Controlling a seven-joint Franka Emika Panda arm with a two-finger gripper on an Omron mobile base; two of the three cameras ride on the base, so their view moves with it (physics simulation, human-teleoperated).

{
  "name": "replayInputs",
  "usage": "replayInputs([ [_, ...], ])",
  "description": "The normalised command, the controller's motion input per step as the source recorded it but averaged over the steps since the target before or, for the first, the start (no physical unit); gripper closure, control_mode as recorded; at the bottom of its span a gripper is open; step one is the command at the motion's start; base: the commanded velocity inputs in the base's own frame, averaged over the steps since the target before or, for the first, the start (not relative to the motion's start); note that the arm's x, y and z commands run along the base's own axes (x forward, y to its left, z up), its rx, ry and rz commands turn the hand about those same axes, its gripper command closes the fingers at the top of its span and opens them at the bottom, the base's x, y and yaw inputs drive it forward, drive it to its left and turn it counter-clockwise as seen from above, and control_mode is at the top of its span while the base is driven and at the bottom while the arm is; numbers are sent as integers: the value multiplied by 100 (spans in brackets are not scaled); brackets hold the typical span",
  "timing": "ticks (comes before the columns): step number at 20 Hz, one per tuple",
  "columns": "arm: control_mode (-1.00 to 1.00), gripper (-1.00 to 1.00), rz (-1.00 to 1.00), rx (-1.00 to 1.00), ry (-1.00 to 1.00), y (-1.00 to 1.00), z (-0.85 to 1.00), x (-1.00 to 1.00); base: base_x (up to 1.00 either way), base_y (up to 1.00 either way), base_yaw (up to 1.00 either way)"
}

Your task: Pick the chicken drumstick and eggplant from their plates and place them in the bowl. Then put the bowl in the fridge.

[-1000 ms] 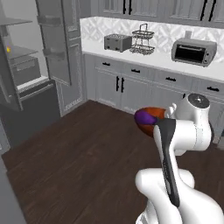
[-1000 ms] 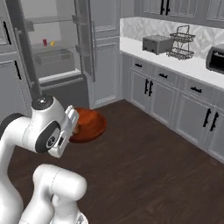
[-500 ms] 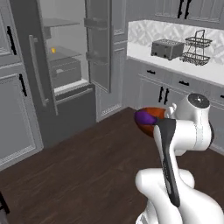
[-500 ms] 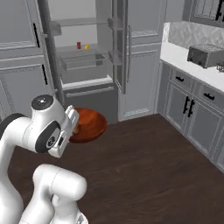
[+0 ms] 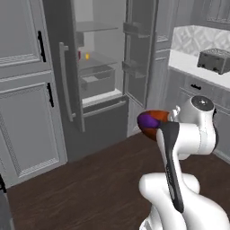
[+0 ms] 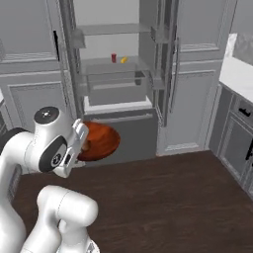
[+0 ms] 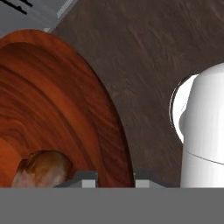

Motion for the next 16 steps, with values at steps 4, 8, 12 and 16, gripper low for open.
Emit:
replayInputs([
  [4,100,100,0,0,0,0,0,0,100,-43,38],
  [8,100,100,0,0,0,0,0,0,99,-64,42],
  [12,100,100,0,0,0,0,0,0,90,-78,39],
  [16,100,100,0,0,0,0,0,0,76,-65,44],
])
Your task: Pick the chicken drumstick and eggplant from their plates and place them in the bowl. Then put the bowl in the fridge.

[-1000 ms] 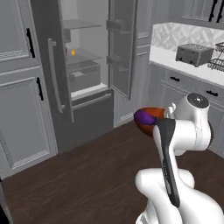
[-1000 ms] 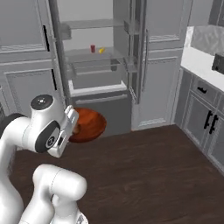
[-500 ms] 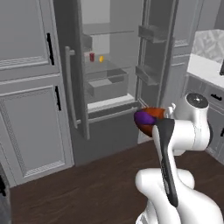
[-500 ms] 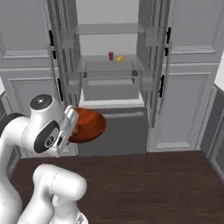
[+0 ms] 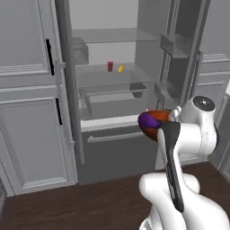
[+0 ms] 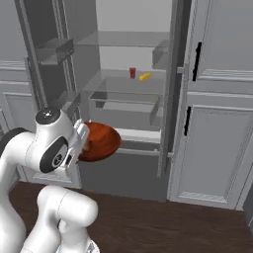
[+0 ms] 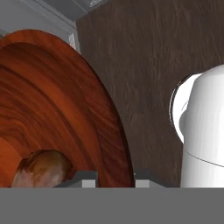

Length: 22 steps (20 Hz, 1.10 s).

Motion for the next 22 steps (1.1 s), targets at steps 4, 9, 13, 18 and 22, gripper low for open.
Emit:
replayInputs([
  [4,100,100,0,0,0,0,0,0,80,-37,37],
  [9,100,100,0,0,0,0,0,0,54,-59,12],
  [13,100,100,0,0,0,0,0,0,89,-8,5],
  [18,100,100,0,0,0,0,0,0,71,0,13],
  [22,100,100,0,0,0,0,0,0,20,0,3],
])
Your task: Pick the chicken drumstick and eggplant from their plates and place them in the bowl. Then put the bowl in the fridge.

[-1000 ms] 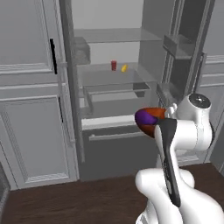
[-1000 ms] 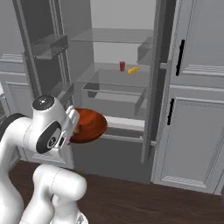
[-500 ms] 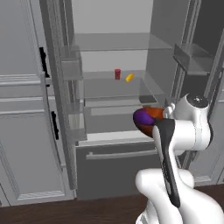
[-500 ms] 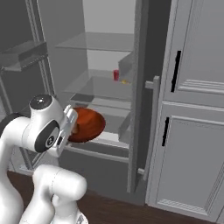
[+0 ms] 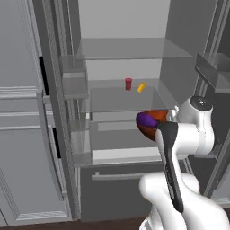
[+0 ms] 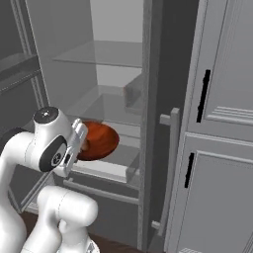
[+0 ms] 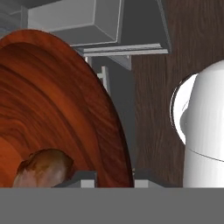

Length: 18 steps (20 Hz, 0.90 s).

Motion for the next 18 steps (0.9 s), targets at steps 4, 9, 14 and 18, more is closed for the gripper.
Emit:
replayInputs([
  [4,100,100,0,0,0,0,0,0,40,-1,2],
  [9,100,100,0,0,0,0,0,0,76,-11,9],
  [14,100,100,0,0,0,0,0,0,1,0,0],
  [18,-100,100,0,-3,0,10,-13,34,0,0,0],
])
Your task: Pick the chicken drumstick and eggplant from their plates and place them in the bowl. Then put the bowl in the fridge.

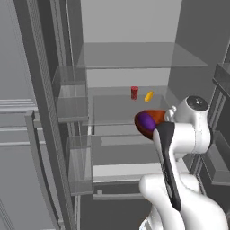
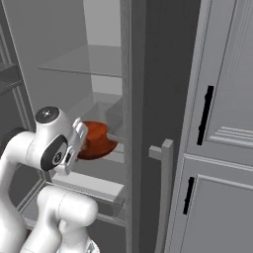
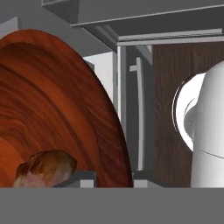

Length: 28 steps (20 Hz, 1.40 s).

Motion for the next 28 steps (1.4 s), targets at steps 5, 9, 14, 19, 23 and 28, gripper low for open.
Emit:
replayInputs([
  [5,-100,100,6,0,-4,30,-15,100,0,0,0],
  [9,-100,100,8,-1,-1,43,0,100,0,0,0],
  [14,-100,100,8,-1,4,11,1,100,0,0,0],
  [19,-100,100,5,-6,16,0,9,73,0,0,0],
  [23,-100,100,2,-8,13,1,0,71,0,0,0],
  [28,-100,100,5,-5,2,0,-14,39,0,0,0],
])
